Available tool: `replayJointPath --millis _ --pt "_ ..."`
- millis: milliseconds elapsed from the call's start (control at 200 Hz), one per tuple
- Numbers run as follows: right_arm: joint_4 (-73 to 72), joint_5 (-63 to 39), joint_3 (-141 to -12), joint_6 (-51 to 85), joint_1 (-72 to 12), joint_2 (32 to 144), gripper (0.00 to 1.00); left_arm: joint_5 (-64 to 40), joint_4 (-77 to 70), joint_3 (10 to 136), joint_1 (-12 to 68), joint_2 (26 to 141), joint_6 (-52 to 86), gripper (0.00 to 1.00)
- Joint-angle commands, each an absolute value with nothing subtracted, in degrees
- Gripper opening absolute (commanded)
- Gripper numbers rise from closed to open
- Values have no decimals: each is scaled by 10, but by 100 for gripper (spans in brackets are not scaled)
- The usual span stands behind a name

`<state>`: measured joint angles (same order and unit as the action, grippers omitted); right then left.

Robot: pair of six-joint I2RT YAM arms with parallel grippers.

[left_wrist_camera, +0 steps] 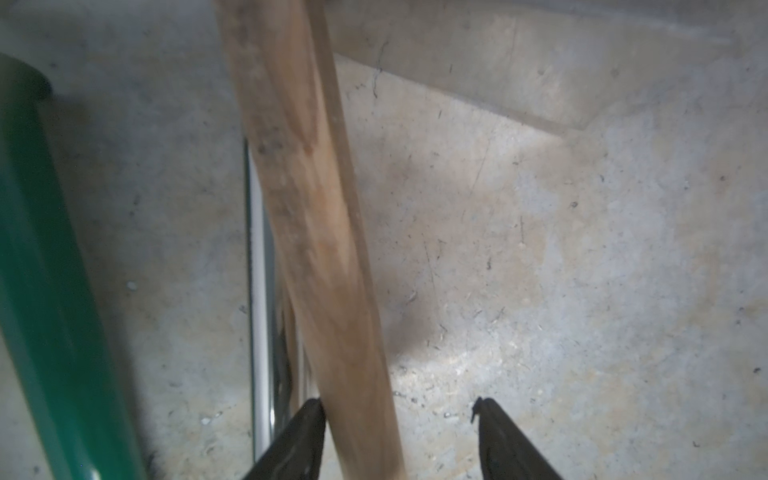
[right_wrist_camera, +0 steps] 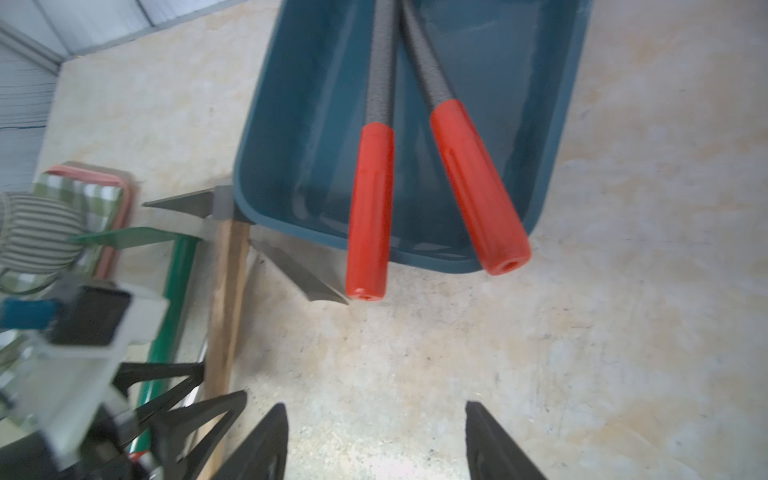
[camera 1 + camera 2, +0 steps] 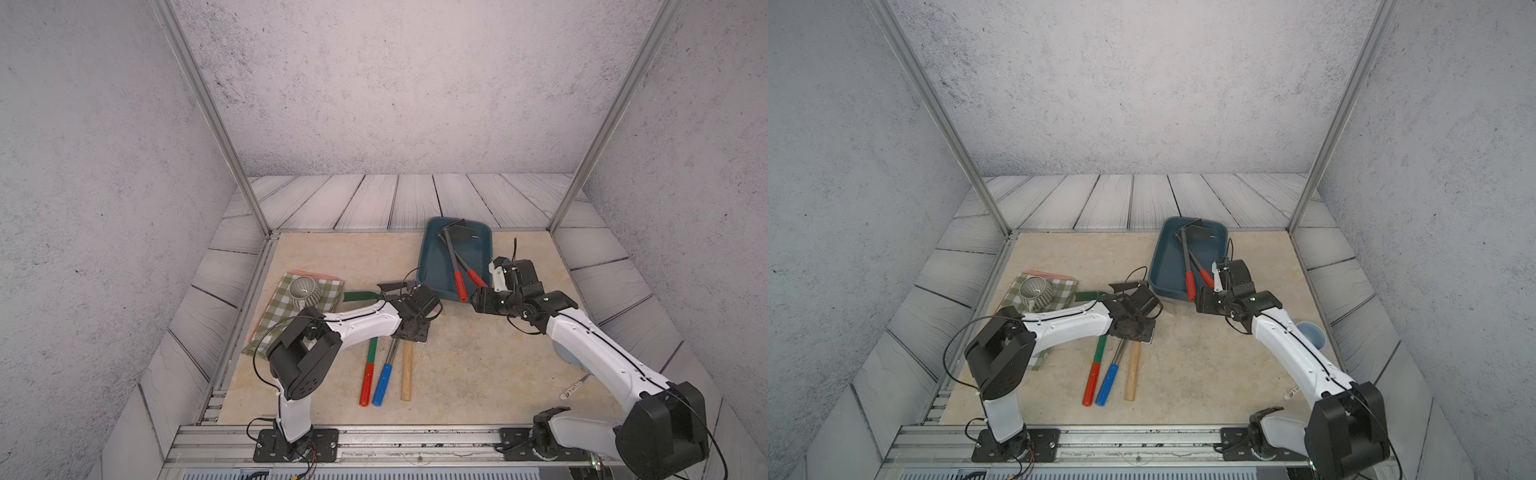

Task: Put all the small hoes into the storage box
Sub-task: Pick up the hoe from the center of the board.

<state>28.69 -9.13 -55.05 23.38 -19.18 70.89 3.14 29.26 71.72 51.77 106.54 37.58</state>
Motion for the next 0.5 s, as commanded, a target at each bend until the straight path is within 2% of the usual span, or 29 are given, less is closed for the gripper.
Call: replayJointPath --millis 0,340,495 --pt "281 -174 -550 217 -190 707 68 17 286 709 519 1078 380 59" --pt "348 -253 -527 234 -190 655 69 10 280 708 519 1086 383 53" --pt "351 -282 -512 240 -191 641 69 18 275 705 519 1087 383 45"
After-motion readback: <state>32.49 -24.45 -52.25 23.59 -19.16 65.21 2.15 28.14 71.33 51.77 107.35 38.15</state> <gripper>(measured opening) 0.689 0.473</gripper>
